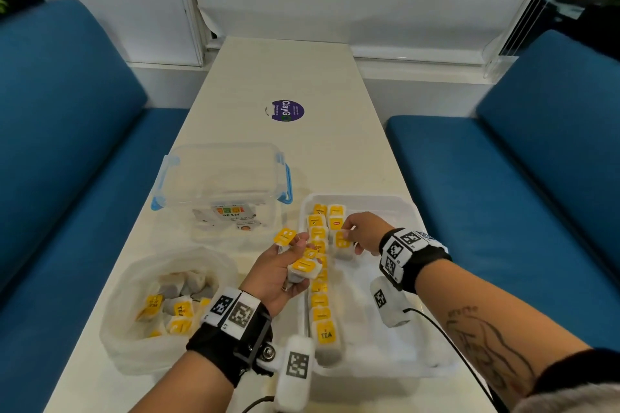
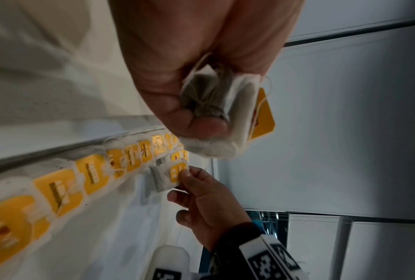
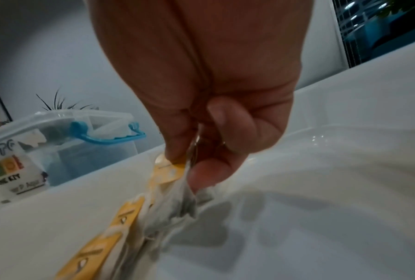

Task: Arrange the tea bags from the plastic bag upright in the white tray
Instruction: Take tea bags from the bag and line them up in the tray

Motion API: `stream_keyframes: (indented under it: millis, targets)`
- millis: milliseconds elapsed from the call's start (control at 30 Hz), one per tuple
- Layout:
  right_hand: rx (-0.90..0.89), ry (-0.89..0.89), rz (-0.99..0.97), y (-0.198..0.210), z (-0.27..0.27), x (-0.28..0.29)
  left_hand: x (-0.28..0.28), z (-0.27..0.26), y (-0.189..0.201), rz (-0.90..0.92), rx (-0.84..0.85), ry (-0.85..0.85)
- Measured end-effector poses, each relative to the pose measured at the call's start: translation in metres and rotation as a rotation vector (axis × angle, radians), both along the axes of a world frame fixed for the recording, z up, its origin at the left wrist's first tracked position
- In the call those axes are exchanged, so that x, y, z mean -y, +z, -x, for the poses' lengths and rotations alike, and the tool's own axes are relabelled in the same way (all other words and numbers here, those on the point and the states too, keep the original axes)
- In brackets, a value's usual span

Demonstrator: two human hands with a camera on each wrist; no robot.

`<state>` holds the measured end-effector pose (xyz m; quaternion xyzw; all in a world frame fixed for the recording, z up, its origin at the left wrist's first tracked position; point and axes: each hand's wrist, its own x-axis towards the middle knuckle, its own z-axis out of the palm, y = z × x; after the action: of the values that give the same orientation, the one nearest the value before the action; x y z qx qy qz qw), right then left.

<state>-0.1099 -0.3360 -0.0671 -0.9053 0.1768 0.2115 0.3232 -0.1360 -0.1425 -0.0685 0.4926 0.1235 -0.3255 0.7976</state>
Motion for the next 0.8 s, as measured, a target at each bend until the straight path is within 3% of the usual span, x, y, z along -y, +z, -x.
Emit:
stream_keyframes:
  millis: [633, 733, 800]
  targets:
    - [0.117, -0.11, 0.193, -0.027, -0.021, -0.001, -0.002, 0.005, -0.005, 0.002, -0.008, -0.114]
    - [0.286, -0.143, 0.082, -0.009, -0.013, 0.0, -0.002, 0.005, -0.004, -0.02, -0.016, -0.184]
    - [0.317, -0.016, -0.107, 0.016, -0.006, -0.005, -0.001, 0.004, -0.001, -0.032, -0.011, -0.25]
